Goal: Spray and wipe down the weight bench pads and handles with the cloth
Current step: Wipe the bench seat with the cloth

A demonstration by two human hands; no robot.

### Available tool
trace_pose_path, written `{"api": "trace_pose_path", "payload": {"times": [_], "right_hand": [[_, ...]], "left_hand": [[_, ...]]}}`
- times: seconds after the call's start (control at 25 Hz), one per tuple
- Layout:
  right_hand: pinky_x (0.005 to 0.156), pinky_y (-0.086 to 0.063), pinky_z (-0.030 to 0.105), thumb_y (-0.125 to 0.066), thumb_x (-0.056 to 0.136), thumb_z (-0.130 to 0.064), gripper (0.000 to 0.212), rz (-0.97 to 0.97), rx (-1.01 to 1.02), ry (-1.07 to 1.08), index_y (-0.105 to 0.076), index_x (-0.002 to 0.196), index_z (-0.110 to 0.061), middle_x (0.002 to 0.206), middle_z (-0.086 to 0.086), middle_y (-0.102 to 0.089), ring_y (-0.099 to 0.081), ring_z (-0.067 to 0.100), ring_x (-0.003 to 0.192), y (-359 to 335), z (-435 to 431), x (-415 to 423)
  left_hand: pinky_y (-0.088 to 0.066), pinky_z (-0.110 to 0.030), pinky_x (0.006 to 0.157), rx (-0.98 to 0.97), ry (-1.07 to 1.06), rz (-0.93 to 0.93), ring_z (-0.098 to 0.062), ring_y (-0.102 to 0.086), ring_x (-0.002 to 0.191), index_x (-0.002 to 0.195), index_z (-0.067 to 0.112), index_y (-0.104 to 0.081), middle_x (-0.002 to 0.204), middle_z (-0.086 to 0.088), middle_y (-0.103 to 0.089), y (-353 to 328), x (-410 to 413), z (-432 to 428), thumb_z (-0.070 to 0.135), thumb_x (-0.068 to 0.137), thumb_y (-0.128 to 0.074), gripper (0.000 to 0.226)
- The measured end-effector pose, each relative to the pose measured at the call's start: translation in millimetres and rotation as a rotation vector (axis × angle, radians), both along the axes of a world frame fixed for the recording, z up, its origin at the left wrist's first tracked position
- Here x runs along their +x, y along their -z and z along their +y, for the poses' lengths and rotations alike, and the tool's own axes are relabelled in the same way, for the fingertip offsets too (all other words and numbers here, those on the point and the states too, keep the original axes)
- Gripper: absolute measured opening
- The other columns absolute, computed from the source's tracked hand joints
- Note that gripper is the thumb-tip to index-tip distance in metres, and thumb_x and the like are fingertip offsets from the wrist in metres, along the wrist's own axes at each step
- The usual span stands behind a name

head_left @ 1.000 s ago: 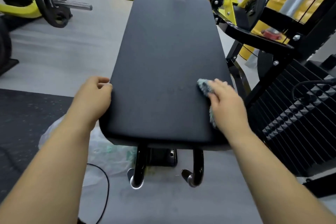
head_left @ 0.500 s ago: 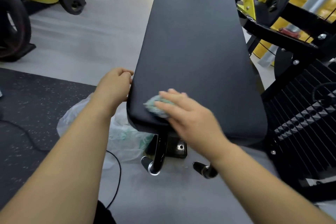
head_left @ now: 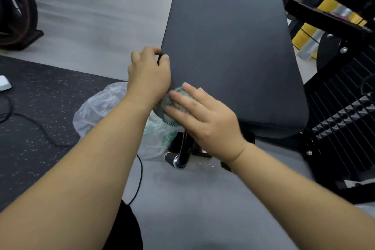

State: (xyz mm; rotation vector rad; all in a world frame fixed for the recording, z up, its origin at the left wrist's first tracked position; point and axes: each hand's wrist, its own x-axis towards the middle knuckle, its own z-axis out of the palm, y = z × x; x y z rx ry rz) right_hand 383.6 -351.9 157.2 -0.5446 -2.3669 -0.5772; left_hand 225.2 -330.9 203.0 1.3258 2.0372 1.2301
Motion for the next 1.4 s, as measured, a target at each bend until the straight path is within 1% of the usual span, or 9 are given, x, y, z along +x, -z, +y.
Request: {"api": "trace_pose_path", "payload": {"times": [0.2,0.32,0.6,0.72,0.88,1.04,1.2,1.32,1.4], "right_hand": [[0.114,-0.024,0.045,-0.046,0.092,-0.004,0.049,-0.372,0.283,0.042,-0.046,0.137,-0.023,0.15,-0.004,-0.035,-0.034,0.028,0.137,10.8,10.9,128.9],[0.116,-0.009,0.052,-0.037,0.088,-0.002,0.063,-0.372,0.295,0.204,-0.027,0.147,-0.023,0.157,-0.004,-0.014,-0.016,0.031,0.143,21.8,6.9,169.4],[0.115,-0.009,0.046,-0.036,0.098,-0.016,0.043,-0.253,0.337,0.147,-0.042,0.138,-0.027,0.139,-0.014,-0.039,-0.034,0.025,0.136,45.3,4.1,47.4],[0.117,-0.007,0.041,-0.051,0.095,-0.023,0.049,-0.286,0.437,0.176,-0.038,0.142,-0.026,0.142,-0.018,-0.037,-0.031,0.02,0.137,42.7,9.2,103.7],[0.117,-0.006,0.047,-0.033,0.098,-0.008,0.053,-0.325,0.341,0.244,-0.027,0.147,-0.027,0.157,-0.008,-0.016,-0.016,0.031,0.143,32.9,14.6,206.0],[0.117,-0.008,0.045,-0.037,0.1,-0.015,0.056,0.193,-0.142,0.421,-0.014,0.15,-0.026,0.158,-0.003,-0.001,-0.003,0.032,0.145,43.6,-11.9,170.3],[0.118,-0.003,0.033,-0.034,0.099,-0.037,0.058,1.055,-0.605,0.582,-0.004,0.148,-0.028,0.155,-0.005,0.007,0.007,0.012,0.145,39.2,-44.4,78.6],[0.114,-0.019,0.025,-0.035,0.099,-0.041,0.052,1.806,-1.015,0.661,-0.014,0.147,-0.038,0.156,-0.013,-0.014,-0.02,0.004,0.14,19.3,-44.7,26.9],[0.109,-0.03,0.027,-0.041,0.094,-0.049,0.056,2.038,-1.127,0.601,-0.025,0.145,-0.034,0.147,-0.01,-0.037,-0.04,0.007,0.129,17.3,-41.8,-0.2]], "left_hand": [[-0.031,-0.042,0.1,0.131,0.138,0.544,-0.035,-0.034,0.126,0.116,0.018,-0.059,0.135,-0.01,-0.042,9.4,30.5,-15.9,0.029,0.089,-0.046,0.032],[-0.033,-0.057,0.102,0.238,0.279,0.721,-0.042,-0.047,0.117,0.101,0.011,-0.066,0.119,-0.016,-0.056,21.7,53.4,-21.1,0.032,0.081,-0.039,0.04],[-0.03,-0.037,0.102,0.185,0.246,0.544,-0.029,-0.042,0.119,0.11,0.02,-0.065,0.121,-0.005,-0.054,5.4,51.5,-8.4,0.044,0.085,-0.025,0.053],[-0.029,-0.041,0.106,0.145,0.259,0.574,-0.031,-0.04,0.12,0.11,0.019,-0.064,0.122,-0.007,-0.053,4.4,59.0,-10.8,0.041,0.082,-0.034,0.047],[-0.036,-0.053,0.102,0.253,0.352,0.67,-0.039,-0.047,0.115,0.106,0.01,-0.065,0.116,-0.015,-0.056,18.8,87.7,-18.6,0.031,0.079,-0.05,0.037],[-0.02,-0.051,0.111,0.271,0.385,0.673,-0.036,-0.045,0.122,0.11,0.014,-0.065,0.12,-0.012,-0.055,17.6,99.0,-15.0,0.035,0.08,-0.05,0.04],[-0.012,-0.049,0.115,0.263,0.383,0.659,-0.033,-0.038,0.129,0.116,0.016,-0.062,0.127,-0.01,-0.051,18.1,97.2,-13.3,0.035,0.085,-0.051,0.038],[-0.012,-0.048,0.114,0.259,0.378,0.673,-0.034,-0.038,0.128,0.116,0.016,-0.062,0.128,-0.01,-0.051,16.3,99.3,-13.7,0.039,0.081,-0.044,0.046],[-0.012,-0.048,0.114,0.245,0.397,0.668,-0.034,-0.038,0.128,0.117,0.017,-0.062,0.128,-0.01,-0.051,16.7,98.9,-14.0,0.04,0.08,-0.043,0.047]]}}
